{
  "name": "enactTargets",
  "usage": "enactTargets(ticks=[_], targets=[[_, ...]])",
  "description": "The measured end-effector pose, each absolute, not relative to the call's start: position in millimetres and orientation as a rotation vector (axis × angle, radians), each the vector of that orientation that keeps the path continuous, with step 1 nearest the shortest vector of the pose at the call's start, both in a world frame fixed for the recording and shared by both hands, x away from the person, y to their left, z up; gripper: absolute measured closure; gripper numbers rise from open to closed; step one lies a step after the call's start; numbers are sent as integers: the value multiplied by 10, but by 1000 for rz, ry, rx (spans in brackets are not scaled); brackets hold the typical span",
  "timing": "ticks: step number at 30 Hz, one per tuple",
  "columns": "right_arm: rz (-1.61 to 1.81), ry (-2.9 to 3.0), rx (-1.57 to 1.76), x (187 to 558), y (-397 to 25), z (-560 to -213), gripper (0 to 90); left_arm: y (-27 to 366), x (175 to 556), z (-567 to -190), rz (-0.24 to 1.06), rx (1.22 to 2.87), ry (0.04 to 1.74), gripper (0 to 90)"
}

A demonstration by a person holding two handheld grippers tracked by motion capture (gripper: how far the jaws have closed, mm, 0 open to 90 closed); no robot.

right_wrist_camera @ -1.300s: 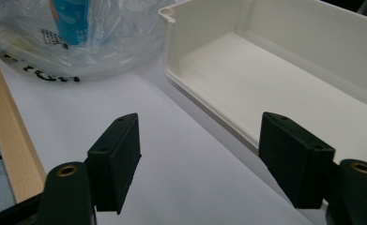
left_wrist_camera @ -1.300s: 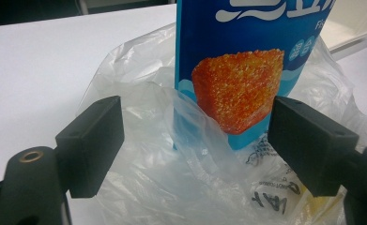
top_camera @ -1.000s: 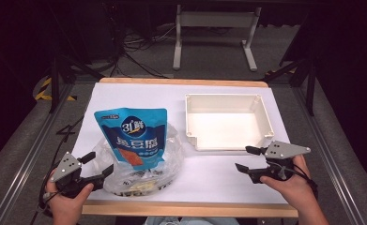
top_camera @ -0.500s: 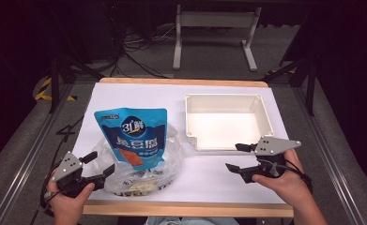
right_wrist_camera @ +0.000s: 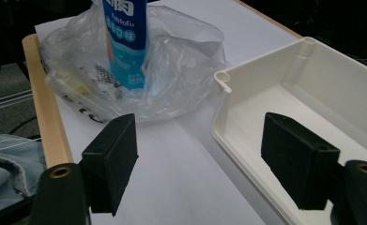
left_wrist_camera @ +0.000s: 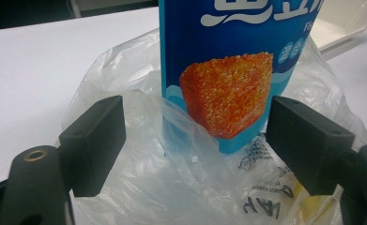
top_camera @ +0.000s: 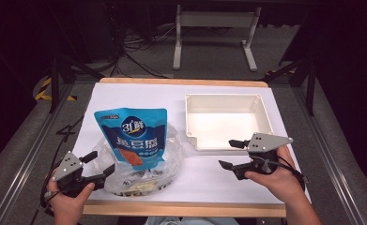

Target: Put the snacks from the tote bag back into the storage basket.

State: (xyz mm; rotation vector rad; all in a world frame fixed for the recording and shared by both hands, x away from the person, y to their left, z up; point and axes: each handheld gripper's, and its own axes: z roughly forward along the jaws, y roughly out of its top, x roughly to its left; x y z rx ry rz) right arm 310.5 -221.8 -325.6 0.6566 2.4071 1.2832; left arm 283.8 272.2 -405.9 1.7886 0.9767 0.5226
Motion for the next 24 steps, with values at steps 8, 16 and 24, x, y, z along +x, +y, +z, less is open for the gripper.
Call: enactTargets(ticks=[8, 16, 24], targets=[[1325, 2424, 615, 3197, -2097, -3221, 279, 2724, 2838, -4067, 534, 1788, 989, 213], [1350, 2449, 554, 3318, -1878, -3181, 278, 2751, 2782, -4080, 548, 1750, 995, 228], [1363, 2449, 539, 3435, -1710, -3210, 278, 2772, 2740, -4093, 553, 1756, 1003, 225]])
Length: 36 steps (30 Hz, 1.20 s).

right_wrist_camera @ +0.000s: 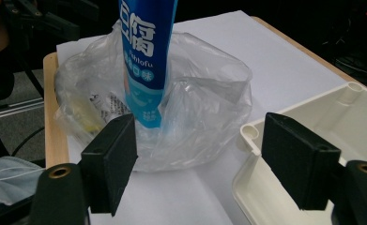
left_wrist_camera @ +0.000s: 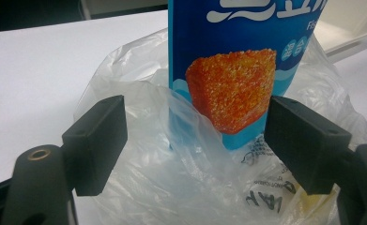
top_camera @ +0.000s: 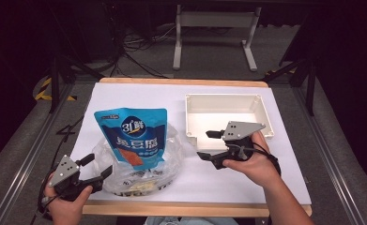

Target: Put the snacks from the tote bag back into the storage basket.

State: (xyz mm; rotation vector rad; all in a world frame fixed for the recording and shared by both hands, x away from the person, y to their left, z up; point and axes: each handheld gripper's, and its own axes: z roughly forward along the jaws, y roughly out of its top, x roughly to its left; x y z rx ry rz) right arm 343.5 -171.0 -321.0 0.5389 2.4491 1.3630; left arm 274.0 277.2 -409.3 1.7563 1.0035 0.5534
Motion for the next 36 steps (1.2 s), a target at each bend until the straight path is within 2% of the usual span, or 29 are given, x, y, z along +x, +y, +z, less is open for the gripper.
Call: enactTargets(ticks=[29, 32, 36], targets=[[1403, 2474, 440, 3721, -1099, -3288, 271, 2788, 2779, -4088, 555, 1751, 1009, 224], [1400, 2500, 420, 3738, -1023, -3294, 339, 2771, 2791, -4086, 551, 1752, 990, 222], [1394, 2509, 397, 3763, -914, -3315, 297, 2763, 2801, -4079, 549, 1759, 979, 221]])
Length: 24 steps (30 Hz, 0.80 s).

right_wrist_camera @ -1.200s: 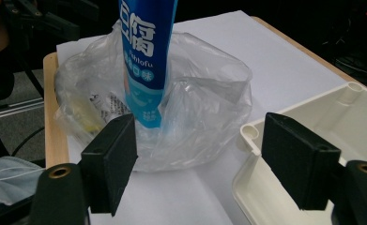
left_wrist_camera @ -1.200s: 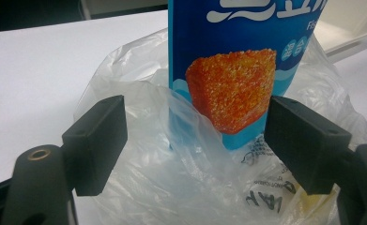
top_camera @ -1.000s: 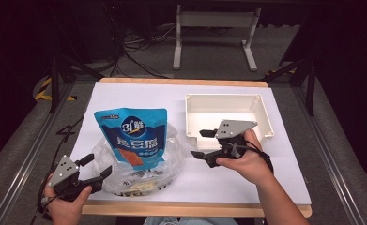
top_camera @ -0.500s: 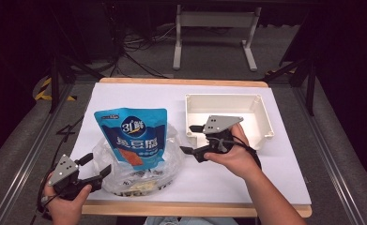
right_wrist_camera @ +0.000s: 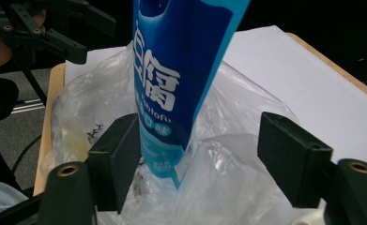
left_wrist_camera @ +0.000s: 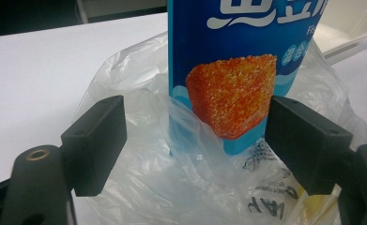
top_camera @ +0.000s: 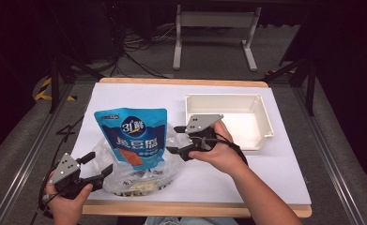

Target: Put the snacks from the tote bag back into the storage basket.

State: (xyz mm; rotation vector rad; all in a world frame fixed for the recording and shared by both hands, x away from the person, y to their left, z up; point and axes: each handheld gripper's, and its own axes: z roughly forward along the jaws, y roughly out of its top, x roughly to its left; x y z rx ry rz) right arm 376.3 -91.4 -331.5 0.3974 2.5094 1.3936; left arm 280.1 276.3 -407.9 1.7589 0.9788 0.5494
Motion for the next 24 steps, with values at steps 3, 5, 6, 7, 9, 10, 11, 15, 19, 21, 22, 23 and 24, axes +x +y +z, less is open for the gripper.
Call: enactTargets(ticks=[3, 5, 6, 7, 9, 10, 11, 15, 19, 21, 22, 23, 24], targets=[[1411, 2513, 391, 3790, -862, -3330, 297, 2763, 2809, -4082, 548, 1755, 983, 221], [1425, 2516, 386, 3806, -835, -3340, 297, 2763, 2813, -4081, 548, 1753, 984, 221], [1431, 2517, 379, 3817, -823, -3346, 297, 2764, 2814, -4080, 548, 1754, 983, 221], [1436, 2517, 375, 3828, -811, -3352, 297, 2764, 2814, -4078, 549, 1755, 985, 221], [1443, 2520, 371, 3843, -786, -3364, 297, 2763, 2818, -4080, 547, 1756, 981, 221], [1442, 2518, 365, 3847, -777, -3369, 297, 2760, 2820, -4081, 543, 1757, 980, 221], [1446, 2513, 354, 3856, -760, -3378, 297, 2760, 2821, -4081, 543, 1758, 978, 221], [1462, 2514, 337, 3879, -694, -3413, 297, 2760, 2819, -4081, 543, 1756, 978, 221], [1473, 2522, 325, 3900, -631, -3452, 294, 2768, 2820, -4079, 547, 1757, 980, 221], [1475, 2525, 322, 3902, -618, -3462, 295, 2768, 2820, -4079, 546, 1758, 979, 221], [1487, 2526, 314, 3911, -601, -3476, 293, 2767, 2820, -4079, 547, 1759, 978, 221], [1495, 2529, 312, 3918, -593, -3485, 291, 2765, 2821, -4080, 544, 1758, 977, 221], [1504, 2531, 312, 3930, -580, -3500, 291, 2764, 2820, -4080, 543, 1758, 977, 221]])
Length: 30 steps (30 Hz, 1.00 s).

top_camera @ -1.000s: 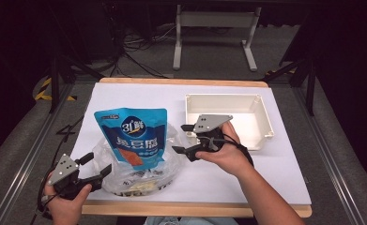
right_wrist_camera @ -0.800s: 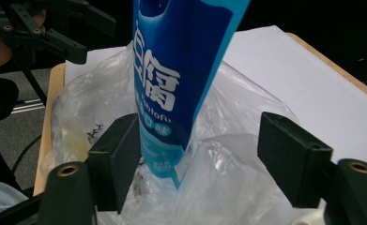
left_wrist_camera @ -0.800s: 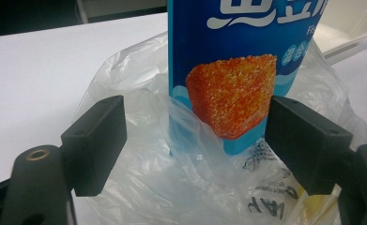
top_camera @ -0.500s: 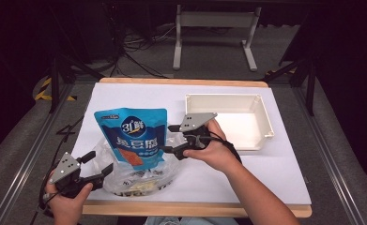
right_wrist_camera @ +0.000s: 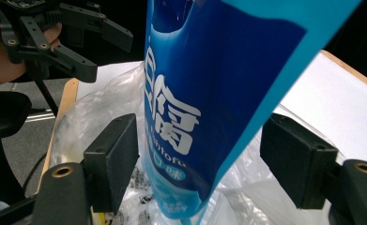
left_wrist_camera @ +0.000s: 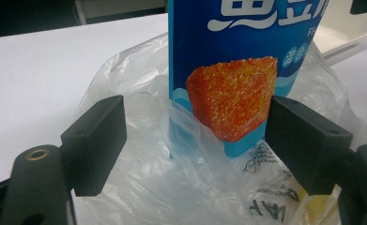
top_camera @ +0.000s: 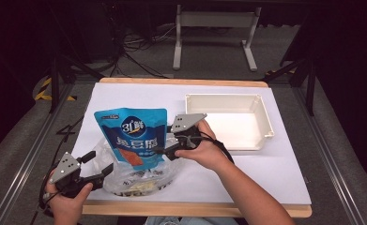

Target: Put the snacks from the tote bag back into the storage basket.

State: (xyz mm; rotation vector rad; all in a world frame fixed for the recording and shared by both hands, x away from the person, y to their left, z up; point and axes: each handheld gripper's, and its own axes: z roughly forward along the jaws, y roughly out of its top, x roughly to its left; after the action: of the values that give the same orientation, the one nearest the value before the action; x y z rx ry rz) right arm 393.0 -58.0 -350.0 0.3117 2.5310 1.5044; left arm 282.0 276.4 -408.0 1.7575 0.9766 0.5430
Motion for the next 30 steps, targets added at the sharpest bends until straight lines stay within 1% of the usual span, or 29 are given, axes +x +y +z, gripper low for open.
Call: enactTargets(ticks=[14, 24, 30], targets=[[1545, 2542, 242, 4015, -395, -3656, 273, 2757, 2812, -4073, 550, 1756, 963, 222], [1598, 2507, 187, 4054, -349, -3725, 252, 2764, 2814, -4074, 546, 1757, 961, 221], [1605, 2487, 126, 4073, -317, -3775, 263, 2769, 2820, -4079, 546, 1756, 969, 221]])
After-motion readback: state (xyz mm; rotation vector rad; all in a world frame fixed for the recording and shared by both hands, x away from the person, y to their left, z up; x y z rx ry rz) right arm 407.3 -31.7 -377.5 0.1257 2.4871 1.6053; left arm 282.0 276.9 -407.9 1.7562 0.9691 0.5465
